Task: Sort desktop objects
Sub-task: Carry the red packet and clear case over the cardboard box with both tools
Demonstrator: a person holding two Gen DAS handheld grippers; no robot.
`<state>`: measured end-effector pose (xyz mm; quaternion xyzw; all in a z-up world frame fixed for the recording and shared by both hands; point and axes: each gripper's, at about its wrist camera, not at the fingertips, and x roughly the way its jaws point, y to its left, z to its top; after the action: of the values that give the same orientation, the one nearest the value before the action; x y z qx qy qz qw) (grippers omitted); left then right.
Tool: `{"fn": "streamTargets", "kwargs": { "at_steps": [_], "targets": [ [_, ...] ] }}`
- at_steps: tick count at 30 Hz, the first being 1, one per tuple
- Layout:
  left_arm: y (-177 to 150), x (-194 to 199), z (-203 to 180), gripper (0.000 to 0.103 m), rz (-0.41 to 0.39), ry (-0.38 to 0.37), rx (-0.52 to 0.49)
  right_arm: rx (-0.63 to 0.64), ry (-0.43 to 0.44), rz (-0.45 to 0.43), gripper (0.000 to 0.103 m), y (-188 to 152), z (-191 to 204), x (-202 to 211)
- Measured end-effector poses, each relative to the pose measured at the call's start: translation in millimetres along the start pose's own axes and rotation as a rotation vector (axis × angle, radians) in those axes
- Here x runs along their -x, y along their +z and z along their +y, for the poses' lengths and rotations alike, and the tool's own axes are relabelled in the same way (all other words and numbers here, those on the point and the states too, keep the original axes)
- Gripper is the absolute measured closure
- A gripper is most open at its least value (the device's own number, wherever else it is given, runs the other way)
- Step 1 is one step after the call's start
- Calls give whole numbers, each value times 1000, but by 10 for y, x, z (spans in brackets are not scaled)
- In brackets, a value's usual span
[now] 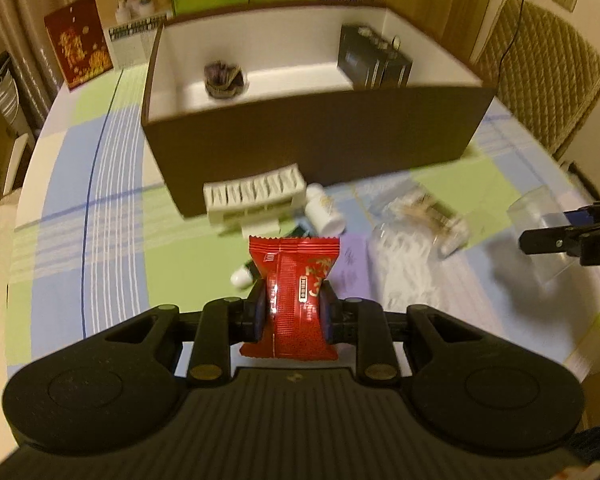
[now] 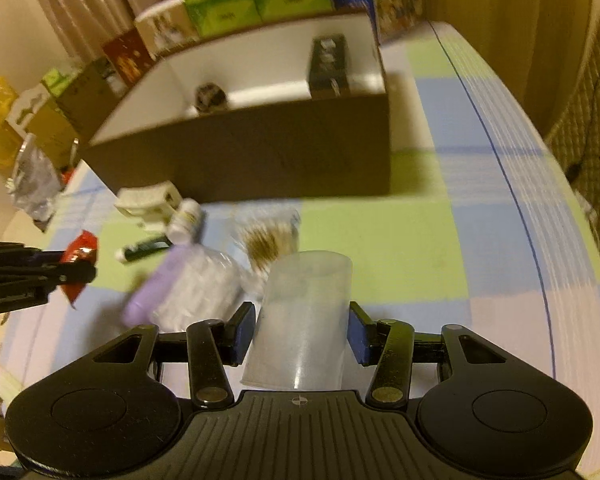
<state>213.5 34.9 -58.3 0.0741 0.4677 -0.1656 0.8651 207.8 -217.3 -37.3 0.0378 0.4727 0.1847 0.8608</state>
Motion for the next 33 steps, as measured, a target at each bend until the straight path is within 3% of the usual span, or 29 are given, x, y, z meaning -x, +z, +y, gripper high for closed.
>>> {"fn": "streamTargets", "kwargs": {
  "at_steps": [11,20,33],
  "targets": [
    [421,185,-27,81,-109,-16,-10,72,59,-76,57,436,213,94],
    [867,145,43,81,-154,-9,-33,107,97,-133,57,967,351,8],
    [1570,-204,294,81,-174,-13,29,131,81,-159,57,1735,431,-491]
  ]
}}
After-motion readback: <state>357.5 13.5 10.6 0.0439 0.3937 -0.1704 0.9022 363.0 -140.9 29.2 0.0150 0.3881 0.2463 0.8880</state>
